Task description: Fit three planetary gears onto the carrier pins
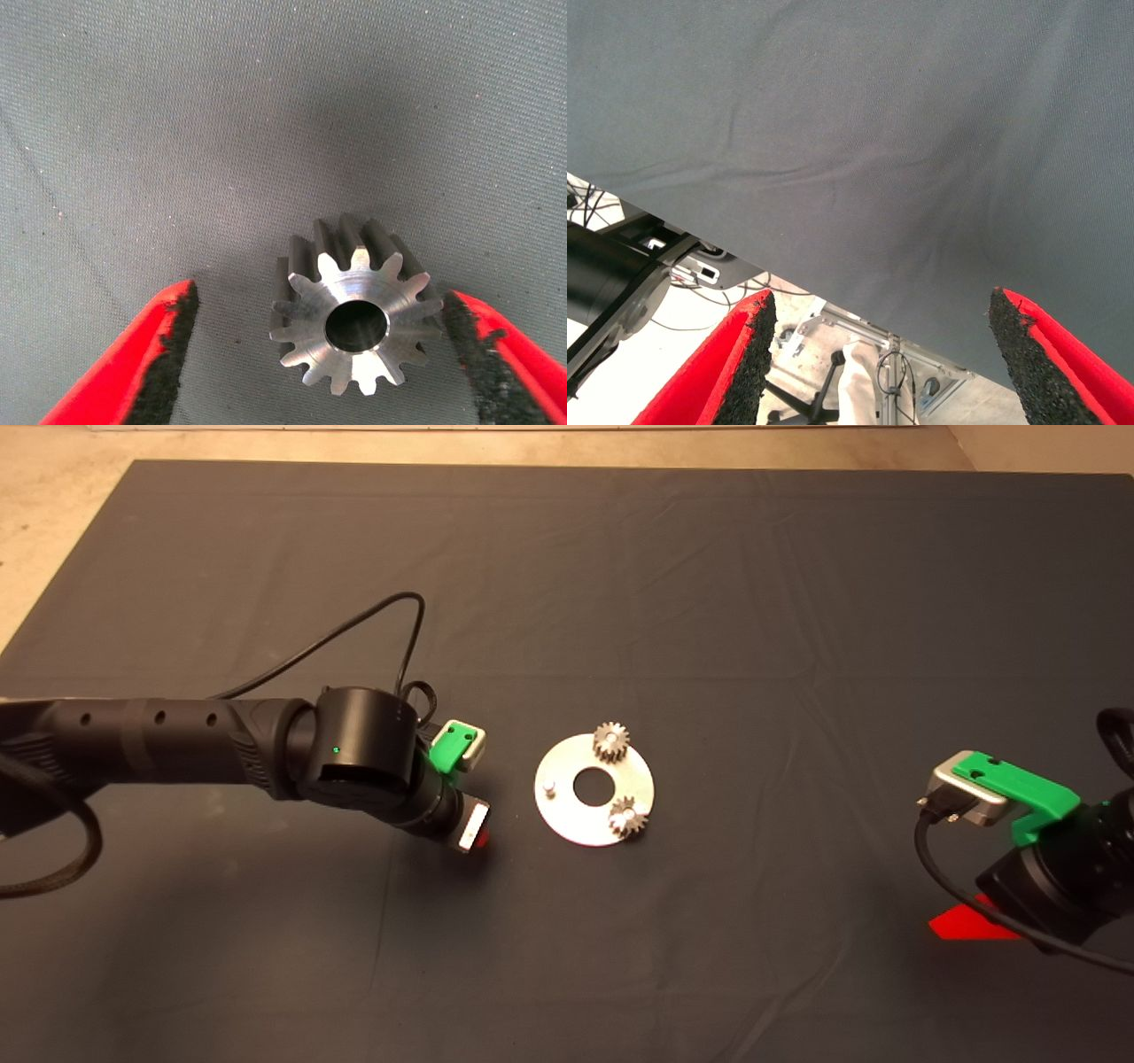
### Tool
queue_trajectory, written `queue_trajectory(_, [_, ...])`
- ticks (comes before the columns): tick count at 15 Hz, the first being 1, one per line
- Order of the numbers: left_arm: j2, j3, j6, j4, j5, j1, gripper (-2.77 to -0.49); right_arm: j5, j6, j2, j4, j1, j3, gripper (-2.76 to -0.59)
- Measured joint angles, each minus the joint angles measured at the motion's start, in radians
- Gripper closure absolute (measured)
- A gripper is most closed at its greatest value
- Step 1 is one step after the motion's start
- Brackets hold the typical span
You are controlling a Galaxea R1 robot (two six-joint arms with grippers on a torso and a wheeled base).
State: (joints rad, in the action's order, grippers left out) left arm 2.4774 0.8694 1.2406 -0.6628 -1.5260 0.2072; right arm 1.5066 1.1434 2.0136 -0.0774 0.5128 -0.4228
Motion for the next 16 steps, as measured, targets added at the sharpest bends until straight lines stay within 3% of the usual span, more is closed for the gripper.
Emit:
queue_trajectory(4, [0.000, 0.000, 0.000, -0.002, 0.000, 0.000, -1.79, -0.005, 0.000, 0.000, 0.000, 0.000, 0.000, -1.76])
queue_trajectory(16, [0.005, 0.000, 0.002, -0.009, 0.006, -0.005, -1.22, -0.008, 0.000, 0.000, 0.000, 0.000, 0.000, -1.76])
